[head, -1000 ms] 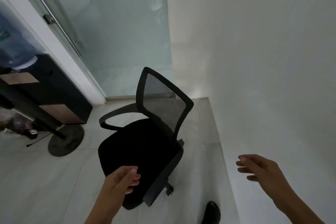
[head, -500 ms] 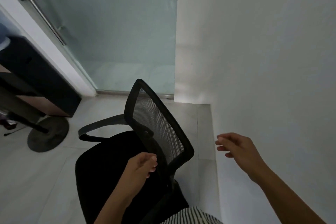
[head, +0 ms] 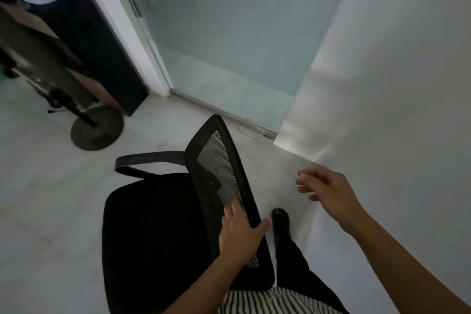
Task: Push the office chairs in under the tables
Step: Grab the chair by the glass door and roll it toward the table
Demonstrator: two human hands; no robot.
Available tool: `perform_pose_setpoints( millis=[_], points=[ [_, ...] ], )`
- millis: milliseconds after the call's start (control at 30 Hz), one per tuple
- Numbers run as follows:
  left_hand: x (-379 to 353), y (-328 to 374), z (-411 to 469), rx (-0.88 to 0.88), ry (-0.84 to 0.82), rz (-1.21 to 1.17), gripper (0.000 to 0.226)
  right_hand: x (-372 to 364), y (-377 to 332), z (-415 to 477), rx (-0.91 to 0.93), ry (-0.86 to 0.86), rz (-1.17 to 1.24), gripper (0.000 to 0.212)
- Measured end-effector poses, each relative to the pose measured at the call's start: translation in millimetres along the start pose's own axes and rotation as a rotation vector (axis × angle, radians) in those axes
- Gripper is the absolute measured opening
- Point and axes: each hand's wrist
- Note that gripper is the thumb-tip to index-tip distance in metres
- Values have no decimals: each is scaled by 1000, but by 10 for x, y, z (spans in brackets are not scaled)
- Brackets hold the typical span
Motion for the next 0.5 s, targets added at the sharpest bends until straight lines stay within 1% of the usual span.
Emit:
perform_pose_setpoints(
  millis=[67, 133, 200, 267, 333, 400, 500],
  points=[
    [-54, 108, 92, 71, 12, 46, 104, -30, -35, 367, -17, -99, -43, 8],
    [-67, 189, 165, 126, 3, 66, 105, -63, -52, 729, -15, -207, -126, 7],
    [-51, 205, 172, 164, -27, 34, 105, -111, -50, 1043, 63, -306, -289, 5],
    [-15, 164, 135, 183, -38, -24, 105, -230, -102, 1323, 229, -385, -497, 11],
    [3, 116, 83, 207, -25, -59, 105, -443, -209, 1529, 416, -457, -635, 21],
    [-34, 116, 2, 265, 0, -67, 100, -708, -322, 1638, 607, -523, -720, 26],
    [-187, 133, -201, 338, 109, -53, 85, -1131, -351, 1643, 837, -671, -787, 26]
  ],
)
Point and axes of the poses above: each hand's wrist, its own z-axis towards the middle knuckle, its own x-axis out of the back of the hand, y = z × x, and after that the axes turned 13 degrees about z, right-handed
